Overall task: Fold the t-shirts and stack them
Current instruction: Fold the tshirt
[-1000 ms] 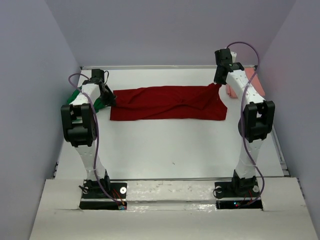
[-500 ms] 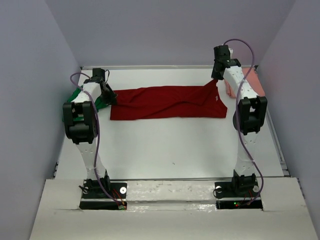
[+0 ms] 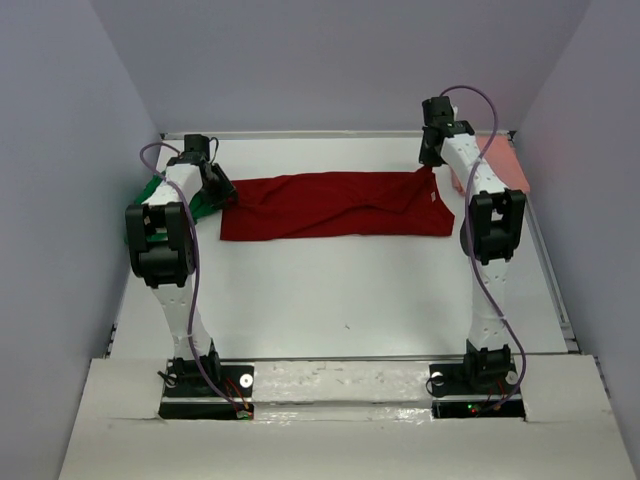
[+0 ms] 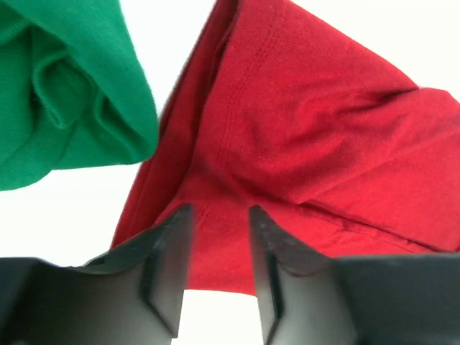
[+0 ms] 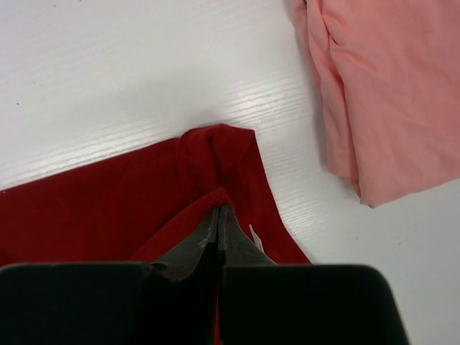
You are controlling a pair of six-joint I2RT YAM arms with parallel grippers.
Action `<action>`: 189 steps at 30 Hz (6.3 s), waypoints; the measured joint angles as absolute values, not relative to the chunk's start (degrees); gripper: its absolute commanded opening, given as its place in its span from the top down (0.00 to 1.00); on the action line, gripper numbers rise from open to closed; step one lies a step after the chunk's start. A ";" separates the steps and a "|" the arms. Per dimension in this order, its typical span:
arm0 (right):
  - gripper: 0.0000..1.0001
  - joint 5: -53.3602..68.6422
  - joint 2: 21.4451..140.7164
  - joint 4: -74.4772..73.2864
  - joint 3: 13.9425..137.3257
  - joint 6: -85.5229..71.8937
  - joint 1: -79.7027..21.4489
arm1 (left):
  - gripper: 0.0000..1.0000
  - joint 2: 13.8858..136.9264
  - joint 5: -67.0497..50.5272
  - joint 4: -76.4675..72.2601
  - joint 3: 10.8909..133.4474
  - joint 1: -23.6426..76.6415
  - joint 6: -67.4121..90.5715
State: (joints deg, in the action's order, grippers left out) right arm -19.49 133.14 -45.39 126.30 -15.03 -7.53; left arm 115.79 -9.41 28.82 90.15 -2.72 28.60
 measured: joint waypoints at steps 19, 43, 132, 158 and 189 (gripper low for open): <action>0.34 -17.02 139.26 -47.72 137.34 -12.40 -4.40 | 0.19 110.78 -5.15 27.97 87.99 -2.72 30.13; 0.93 -0.67 118.65 -40.60 100.20 -16.08 -11.22 | 0.23 104.92 -14.52 22.57 86.56 5.89 28.16; 0.14 -4.36 134.43 -44.42 131.26 -4.67 -17.69 | 0.42 108.29 -6.74 26.59 89.19 10.81 22.04; 1.00 -9.15 116.84 -43.24 100.38 -16.14 -17.69 | 1.00 130.28 -7.22 36.91 114.15 10.24 17.30; 1.00 -8.49 128.84 -49.06 107.96 -17.69 -16.14 | 1.00 139.87 -20.38 38.81 120.42 7.05 23.49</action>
State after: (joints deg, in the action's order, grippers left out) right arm -8.49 128.84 -49.06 107.96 -17.69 -16.14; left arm 139.87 -20.38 38.81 120.42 7.05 23.49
